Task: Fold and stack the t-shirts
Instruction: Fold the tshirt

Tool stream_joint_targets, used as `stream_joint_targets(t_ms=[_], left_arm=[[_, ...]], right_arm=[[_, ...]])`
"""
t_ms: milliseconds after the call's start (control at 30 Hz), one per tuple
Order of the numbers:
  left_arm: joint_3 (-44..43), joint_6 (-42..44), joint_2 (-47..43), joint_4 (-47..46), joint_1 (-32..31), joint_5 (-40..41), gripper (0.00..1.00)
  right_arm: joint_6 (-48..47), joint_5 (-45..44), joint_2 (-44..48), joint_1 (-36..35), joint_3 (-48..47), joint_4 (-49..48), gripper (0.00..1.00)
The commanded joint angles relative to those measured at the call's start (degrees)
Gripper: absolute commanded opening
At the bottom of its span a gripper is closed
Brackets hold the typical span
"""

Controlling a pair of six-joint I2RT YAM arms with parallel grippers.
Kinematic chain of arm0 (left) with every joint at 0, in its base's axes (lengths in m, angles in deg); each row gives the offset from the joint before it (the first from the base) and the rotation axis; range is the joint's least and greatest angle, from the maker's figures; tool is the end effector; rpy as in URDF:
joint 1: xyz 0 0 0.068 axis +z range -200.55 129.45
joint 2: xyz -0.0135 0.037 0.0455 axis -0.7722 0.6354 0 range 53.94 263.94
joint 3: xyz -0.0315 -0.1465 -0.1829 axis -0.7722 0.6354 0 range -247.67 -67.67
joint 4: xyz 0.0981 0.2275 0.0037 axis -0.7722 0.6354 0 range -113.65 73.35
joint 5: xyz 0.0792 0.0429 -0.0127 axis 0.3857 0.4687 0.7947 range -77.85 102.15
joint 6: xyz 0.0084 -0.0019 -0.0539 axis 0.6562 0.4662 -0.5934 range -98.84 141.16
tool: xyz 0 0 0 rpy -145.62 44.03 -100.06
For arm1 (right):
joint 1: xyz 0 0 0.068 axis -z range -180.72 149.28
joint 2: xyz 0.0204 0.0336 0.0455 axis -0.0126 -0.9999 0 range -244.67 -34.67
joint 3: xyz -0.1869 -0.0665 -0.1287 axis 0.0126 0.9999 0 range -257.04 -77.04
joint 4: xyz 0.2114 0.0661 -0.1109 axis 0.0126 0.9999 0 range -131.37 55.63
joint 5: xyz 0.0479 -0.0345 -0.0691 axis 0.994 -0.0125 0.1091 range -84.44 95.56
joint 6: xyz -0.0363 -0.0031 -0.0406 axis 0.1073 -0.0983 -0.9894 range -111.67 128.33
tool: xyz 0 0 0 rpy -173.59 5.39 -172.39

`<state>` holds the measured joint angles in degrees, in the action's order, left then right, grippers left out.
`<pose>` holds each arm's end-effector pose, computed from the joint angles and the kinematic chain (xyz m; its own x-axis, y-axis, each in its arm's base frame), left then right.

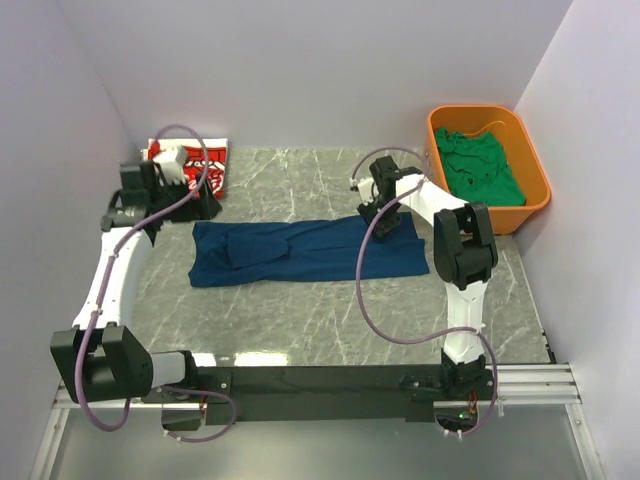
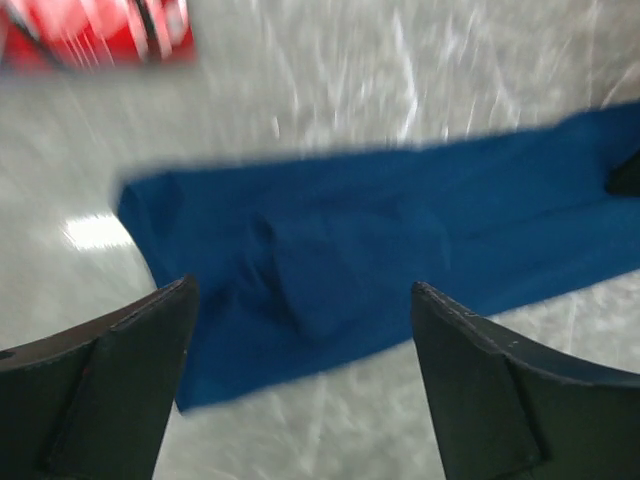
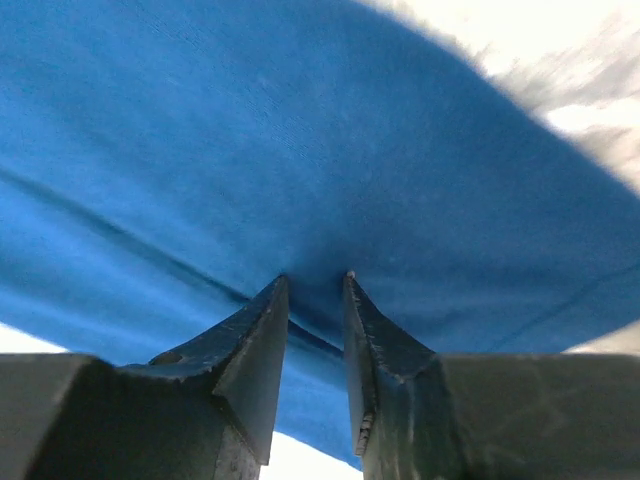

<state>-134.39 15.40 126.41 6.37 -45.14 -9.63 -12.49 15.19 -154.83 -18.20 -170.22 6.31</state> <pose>0.2748 0.0125 0.3028 -0.6002 -0.1504 -0.7856 0.1528 0.9425 -0.2972 0.3752 0.1244 0.1520 -0.7395 -0.6003 -0.3046 -0.6432 0.7636 0.0567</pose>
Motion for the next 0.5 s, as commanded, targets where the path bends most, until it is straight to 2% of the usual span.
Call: stream_joint_targets(t_ms=[0,133,267,333,467], left_arm=[[4.7,-9.4,-4.0,-1.0,-1.6,2.0,0.90],[9.1,-14.9,-3.3,-1.7,-4.0,5.3,0.80],[13.9,-18.0,-0.7,-5.0,-8.6,7.2,0.76],[14.8,-18.6,0.6,-7.2,-10.4,7.6,0.73],[12.6,-18.0,9.3,-7.6,-12.3,9.6,0.66]], right_arm=[[0.5,-2.5,0.0,0.4,2.4,1.9,0.34],[0.1,-1.0,4.9,0.5,11.0,2.9,0.32],[-0.7,3.7,9.8,-0.3,19.4,4.3,0.30],[-2.0,9.1,12.7,-1.2,24.2,6.6,0.29],[-6.1,17.5,18.5,-5.1,30.5,10.8,0.27]])
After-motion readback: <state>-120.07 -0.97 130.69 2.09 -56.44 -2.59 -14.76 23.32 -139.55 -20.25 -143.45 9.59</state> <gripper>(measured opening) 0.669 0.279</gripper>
